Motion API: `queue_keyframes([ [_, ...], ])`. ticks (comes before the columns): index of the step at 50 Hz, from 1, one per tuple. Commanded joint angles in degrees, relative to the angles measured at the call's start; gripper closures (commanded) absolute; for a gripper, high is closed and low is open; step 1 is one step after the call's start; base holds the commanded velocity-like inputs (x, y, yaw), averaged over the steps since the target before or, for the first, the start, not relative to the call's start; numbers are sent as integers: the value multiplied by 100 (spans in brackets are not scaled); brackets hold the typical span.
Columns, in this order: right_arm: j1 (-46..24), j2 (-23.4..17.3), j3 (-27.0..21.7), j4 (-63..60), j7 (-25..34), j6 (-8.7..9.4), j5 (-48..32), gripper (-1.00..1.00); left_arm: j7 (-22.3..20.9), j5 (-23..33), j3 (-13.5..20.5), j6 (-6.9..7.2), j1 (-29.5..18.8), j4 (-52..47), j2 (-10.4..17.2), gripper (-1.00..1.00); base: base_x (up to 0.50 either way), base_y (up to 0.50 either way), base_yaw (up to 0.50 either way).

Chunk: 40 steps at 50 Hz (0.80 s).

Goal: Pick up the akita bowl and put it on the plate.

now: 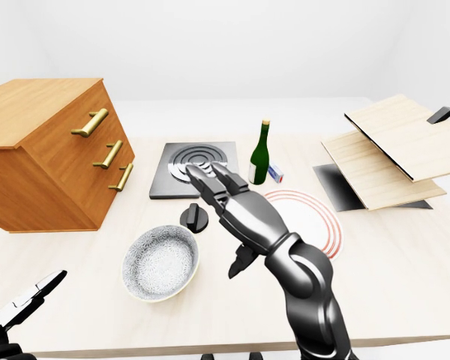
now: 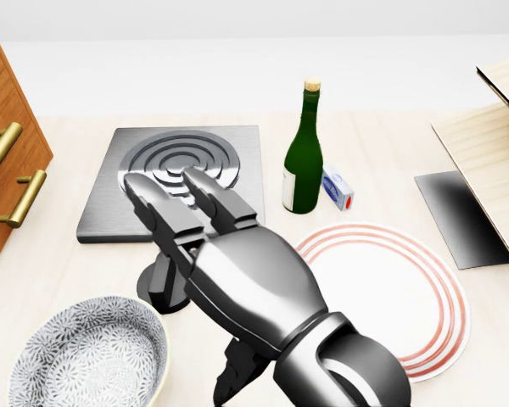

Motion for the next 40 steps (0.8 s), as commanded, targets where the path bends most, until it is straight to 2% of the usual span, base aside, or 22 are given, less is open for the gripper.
queue_keyframes([
  [1,-140,172,78,38,0,0,-431,-100,-3,7,4,6,2,-22,-14,-100,0,0,0],
  [5,-44,179,169,121,0,0,-508,-100,-5,2,8,17,5,-36,-16,-100,0,0,0],
  [9,117,181,369,161,0,0,-637,-100,-10,7,-1,-31,-3,19,-12,-100,0,0,0],
  [23,256,310,806,189,0,-3,-1019,-100,-12,0,4,-8,3,-7,-5,-100,0,0,0],
  [40,422,399,1328,567,0,-311,-1412,-100,-16,7,29,71,0,-87,-10,-100,0,0,0],
])
